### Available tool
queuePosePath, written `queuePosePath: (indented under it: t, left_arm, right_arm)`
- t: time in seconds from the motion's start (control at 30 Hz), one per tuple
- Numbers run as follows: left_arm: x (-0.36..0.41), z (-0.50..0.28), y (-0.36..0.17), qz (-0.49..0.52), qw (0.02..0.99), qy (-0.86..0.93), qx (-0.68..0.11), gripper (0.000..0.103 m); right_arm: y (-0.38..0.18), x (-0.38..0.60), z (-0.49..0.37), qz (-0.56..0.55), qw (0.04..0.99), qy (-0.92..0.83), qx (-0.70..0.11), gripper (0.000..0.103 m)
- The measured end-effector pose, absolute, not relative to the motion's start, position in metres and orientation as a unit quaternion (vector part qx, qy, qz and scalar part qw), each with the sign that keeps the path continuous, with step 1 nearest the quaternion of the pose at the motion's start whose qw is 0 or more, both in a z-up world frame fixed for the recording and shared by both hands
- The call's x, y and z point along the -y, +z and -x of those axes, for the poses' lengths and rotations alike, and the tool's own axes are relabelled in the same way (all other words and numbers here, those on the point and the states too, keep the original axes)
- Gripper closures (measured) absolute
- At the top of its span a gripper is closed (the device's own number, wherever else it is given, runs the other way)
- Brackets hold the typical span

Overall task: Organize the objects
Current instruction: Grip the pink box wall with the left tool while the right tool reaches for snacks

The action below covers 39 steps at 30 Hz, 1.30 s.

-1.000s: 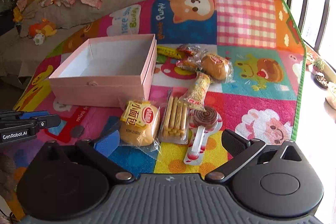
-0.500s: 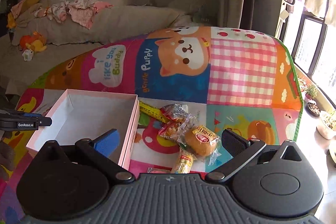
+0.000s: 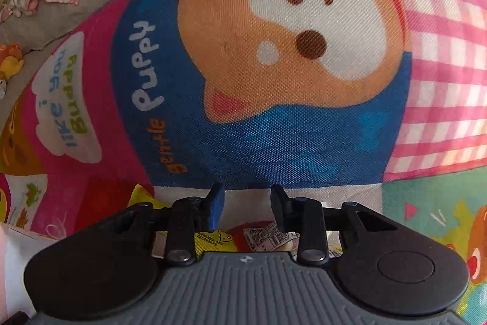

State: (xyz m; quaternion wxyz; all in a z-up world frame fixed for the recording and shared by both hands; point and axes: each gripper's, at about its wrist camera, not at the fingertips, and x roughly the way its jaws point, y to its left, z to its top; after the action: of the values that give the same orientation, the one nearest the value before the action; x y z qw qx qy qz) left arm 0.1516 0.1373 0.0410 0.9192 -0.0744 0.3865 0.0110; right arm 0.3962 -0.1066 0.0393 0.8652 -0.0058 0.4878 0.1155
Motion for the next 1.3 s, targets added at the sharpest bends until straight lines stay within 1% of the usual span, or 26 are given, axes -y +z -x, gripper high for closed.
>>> queuePosePath:
  t: [0.13,0.37,0.47,0.5,0.57,0.7,0.77,0.87,0.93,0.97,1.07,1.1,1.3]
  left_arm:
    - [-0.139,-0.152,0.041,0.084,0.919,0.011,-0.384,0.084]
    - [-0.142,-0.150,0.039,0.092,0.920,0.005,-0.380,0.083]
    - [-0.141,-0.149,0.039,0.100,0.921,0.012,-0.377,0.084]
    - [-0.140,-0.148,0.038,0.100,0.921,0.014,-0.377,0.084]
    - [-0.139,-0.148,0.038,0.100,0.921,0.016,-0.377,0.084]
    - [-0.140,-0.146,0.038,0.100,0.919,0.019,-0.381,0.084]
    - [-0.141,-0.146,0.039,0.100,0.917,0.020,-0.385,0.084]
    - [-0.139,-0.147,0.039,0.098,0.915,0.024,-0.390,0.084]
    - [-0.138,-0.148,0.040,0.094,0.915,0.026,-0.392,0.084]
    - [-0.138,-0.148,0.040,0.093,0.915,0.026,-0.392,0.084]
    - [-0.139,-0.150,0.039,0.093,0.916,0.025,-0.390,0.085]
    - [-0.139,-0.151,0.038,0.093,0.916,0.024,-0.390,0.085]
    - [-0.134,-0.153,0.036,0.095,0.920,0.002,-0.379,0.084]
  right_arm:
    - [0.036,0.115,-0.376,0.045,0.853,0.140,-0.500,0.074]
    - [0.039,0.172,-0.289,0.090,0.840,0.133,-0.518,0.074]
    - [0.055,0.178,-0.253,0.125,0.856,0.154,-0.478,0.073]
    - [0.063,0.177,-0.246,0.141,0.865,0.168,-0.451,0.071]
    - [0.070,0.167,-0.252,0.143,0.869,0.197,-0.430,0.064]
    - [0.063,0.144,-0.285,0.126,0.863,0.265,-0.411,0.058]
    - [0.053,0.137,-0.303,0.114,0.856,0.289,-0.414,0.058]
    - [0.037,0.137,-0.326,0.064,0.844,0.314,-0.430,0.058]
    - [0.030,0.139,-0.334,0.049,0.837,0.314,-0.446,0.062]
    - [0.028,0.141,-0.336,0.047,0.833,0.310,-0.456,0.068]
    - [0.032,0.153,-0.324,0.043,0.834,0.298,-0.462,0.075]
    - [0.034,0.159,-0.318,0.040,0.835,0.289,-0.466,0.081]
    - [0.055,0.194,-0.245,0.037,0.843,0.241,-0.479,0.081]
